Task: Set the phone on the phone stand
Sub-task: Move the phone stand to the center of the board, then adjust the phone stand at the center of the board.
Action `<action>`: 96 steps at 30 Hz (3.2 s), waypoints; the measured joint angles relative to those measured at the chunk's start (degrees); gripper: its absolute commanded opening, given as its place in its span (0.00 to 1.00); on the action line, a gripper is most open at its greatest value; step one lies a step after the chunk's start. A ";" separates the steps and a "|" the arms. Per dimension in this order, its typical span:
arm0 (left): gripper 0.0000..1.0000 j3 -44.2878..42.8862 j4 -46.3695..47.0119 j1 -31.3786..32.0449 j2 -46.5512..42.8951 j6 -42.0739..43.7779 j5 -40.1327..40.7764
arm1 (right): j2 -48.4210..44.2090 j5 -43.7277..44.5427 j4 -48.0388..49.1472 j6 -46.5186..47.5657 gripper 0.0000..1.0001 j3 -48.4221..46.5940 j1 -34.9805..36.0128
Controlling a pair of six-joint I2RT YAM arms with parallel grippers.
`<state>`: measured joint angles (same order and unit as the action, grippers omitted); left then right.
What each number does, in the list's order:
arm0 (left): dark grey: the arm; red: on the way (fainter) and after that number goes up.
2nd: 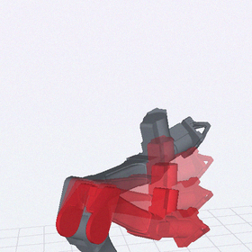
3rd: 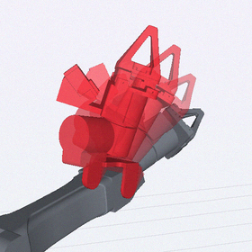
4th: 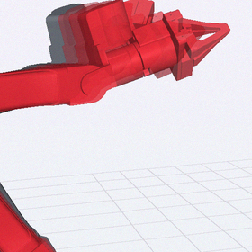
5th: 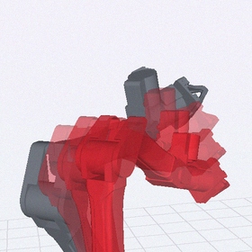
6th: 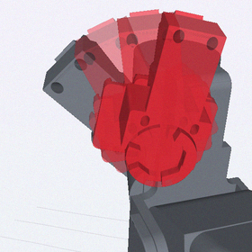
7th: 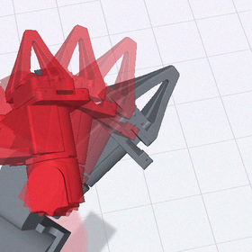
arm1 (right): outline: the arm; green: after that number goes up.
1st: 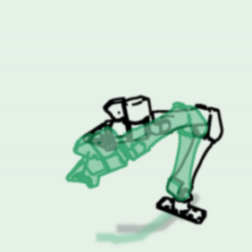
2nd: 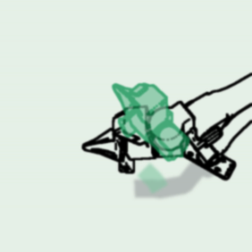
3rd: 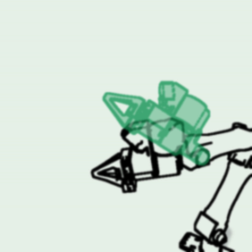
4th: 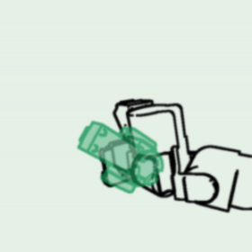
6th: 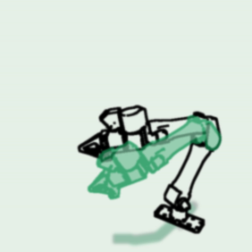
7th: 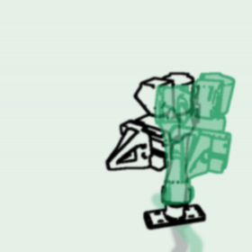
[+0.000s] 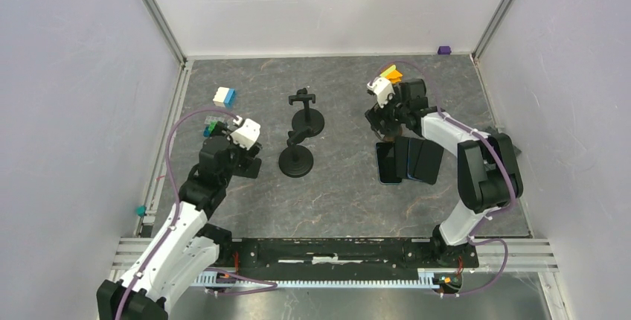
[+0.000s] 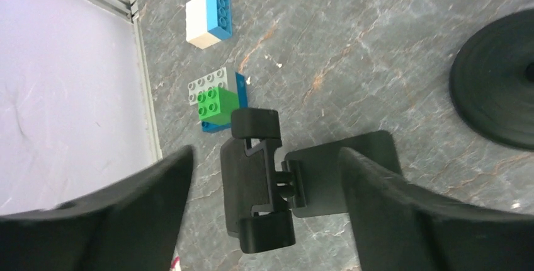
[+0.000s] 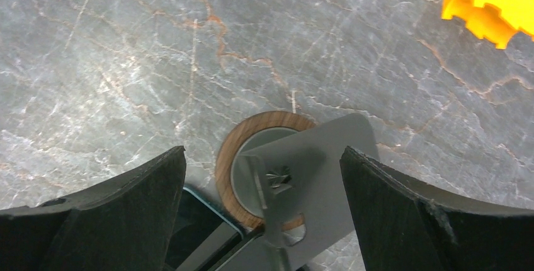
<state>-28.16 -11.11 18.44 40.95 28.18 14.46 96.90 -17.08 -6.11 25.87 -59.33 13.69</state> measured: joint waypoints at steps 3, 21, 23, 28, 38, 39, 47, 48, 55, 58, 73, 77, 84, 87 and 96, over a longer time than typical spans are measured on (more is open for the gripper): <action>1.00 -2.27 -0.94 0.00 -0.33 -0.15 -1.60 | 0.61 0.02 0.00 0.00 0.97 -1.01 -1.22; 1.00 -20.76 -18.21 0.07 0.00 -1.36 -25.70 | 2.91 0.09 0.02 0.00 0.97 -3.10 -2.82; 1.00 -20.74 -18.95 0.13 0.46 -1.60 -26.51 | 1.86 0.11 0.00 0.00 0.97 -2.23 -2.82; 1.00 -20.72 -19.87 0.33 0.63 -1.79 -27.21 | -1.44 16.02 0.81 7.13 0.38 0.74 -2.25; 1.00 -19.28 -19.87 0.44 0.44 -2.03 -28.24 | -3.23 30.18 0.96 15.06 0.42 3.78 -2.78; 1.00 -19.21 -19.91 0.44 0.42 -2.03 -28.24 | -3.23 30.38 0.92 15.17 0.41 3.78 -2.75; 1.00 -18.40 -19.61 0.61 0.22 -2.25 -28.68 | -3.04 31.98 0.94 16.00 0.34 3.72 -2.67; 1.00 -18.38 -19.56 0.66 0.42 -2.25 -28.89 | -2.89 32.20 0.87 16.04 0.33 3.63 -2.67; 1.00 -18.32 -18.16 0.96 2.73 -2.25 -31.71 | -0.02 34.14 1.29 16.31 0.29 0.96 -2.71; 1.00 -18.29 -17.14 1.29 3.96 -2.25 -33.29 | 1.18 34.67 1.88 16.44 0.28 -0.63 -2.73; 1.00 -15.21 -10.88 2.67 6.49 -2.25 -42.07 | 0.20 28.41 3.30 15.87 0.69 0.15 -2.51; 1.00 -15.21 -9.55 3.30 7.69 -2.29 -44.46 | -3.63 21.53 -0.39 14.12 0.95 2.01 -1.53; 0.80 -15.98 -9.11 4.22 8.33 -4.31 -45.90 | -10.69 5.31 -6.54 8.68 0.96 0.35 1.03; 0.68 -17.57 -10.14 4.96 8.87 -4.81 -46.16 | -12.52 -2.29 -8.46 6.40 0.94 -2.36 2.56; 0.54 -21.38 -12.35 7.96 13.22 -6.69 -45.70 | -15.96 -20.37 -8.61 2.84 0.87 -6.91 13.55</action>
<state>-49.54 -23.46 26.39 54.17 21.50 -31.24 80.95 -37.45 -14.72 28.71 -66.24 27.24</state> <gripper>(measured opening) 0.572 0.898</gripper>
